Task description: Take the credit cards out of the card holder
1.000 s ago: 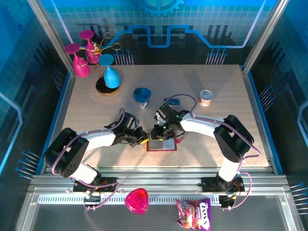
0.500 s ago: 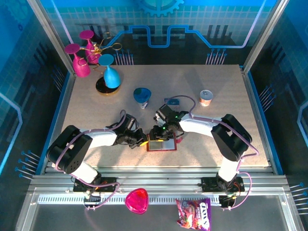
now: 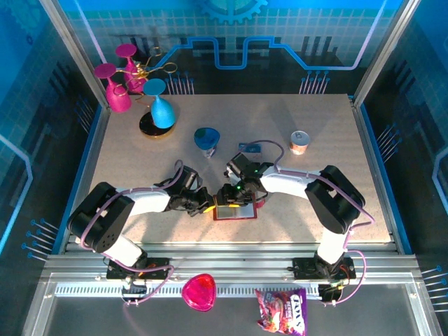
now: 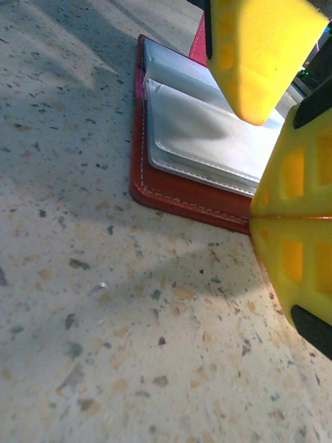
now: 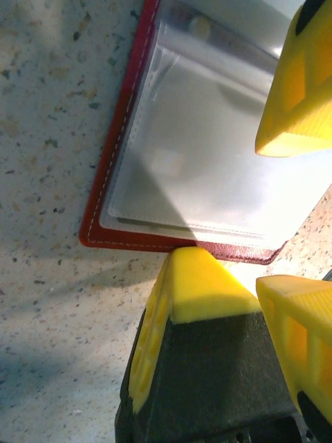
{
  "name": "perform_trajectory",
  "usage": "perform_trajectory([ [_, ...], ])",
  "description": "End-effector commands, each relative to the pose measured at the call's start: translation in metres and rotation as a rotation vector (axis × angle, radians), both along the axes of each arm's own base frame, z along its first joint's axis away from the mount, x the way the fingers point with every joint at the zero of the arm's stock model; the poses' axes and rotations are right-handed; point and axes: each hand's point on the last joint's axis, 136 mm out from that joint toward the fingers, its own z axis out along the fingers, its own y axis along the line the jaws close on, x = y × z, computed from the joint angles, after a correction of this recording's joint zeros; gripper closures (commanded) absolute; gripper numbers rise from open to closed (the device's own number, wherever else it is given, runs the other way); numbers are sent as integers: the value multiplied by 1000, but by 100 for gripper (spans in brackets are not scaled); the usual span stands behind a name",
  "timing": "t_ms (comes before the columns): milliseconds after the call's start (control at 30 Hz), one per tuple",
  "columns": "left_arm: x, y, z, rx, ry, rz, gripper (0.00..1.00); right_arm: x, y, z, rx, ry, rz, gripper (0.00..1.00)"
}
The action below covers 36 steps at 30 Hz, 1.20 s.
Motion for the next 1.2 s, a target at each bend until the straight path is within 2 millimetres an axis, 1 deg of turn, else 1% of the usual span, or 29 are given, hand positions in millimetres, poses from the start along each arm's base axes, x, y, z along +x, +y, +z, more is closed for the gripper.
perform_trajectory([
  [0, -11, 4, -10, 35, 41, -25, 93, -9, -7, -13, -59, 32, 7, 51],
  [367, -10, 3, -12, 39, 49, -29, 93, -6, -14, -11, -79, 18, -6, 51],
  [633, -8, 2, -8, 33, 38, -30, 92, -6, -15, -10, -51, 22, -24, 51],
  [967, 6, -7, 24, -11, -27, -30, 87, -4, -16, -10, 3, 34, -55, 52],
  [1167, 6, -14, 32, -71, -25, -10, 85, -3, -17, -11, 42, 48, -76, 53],
])
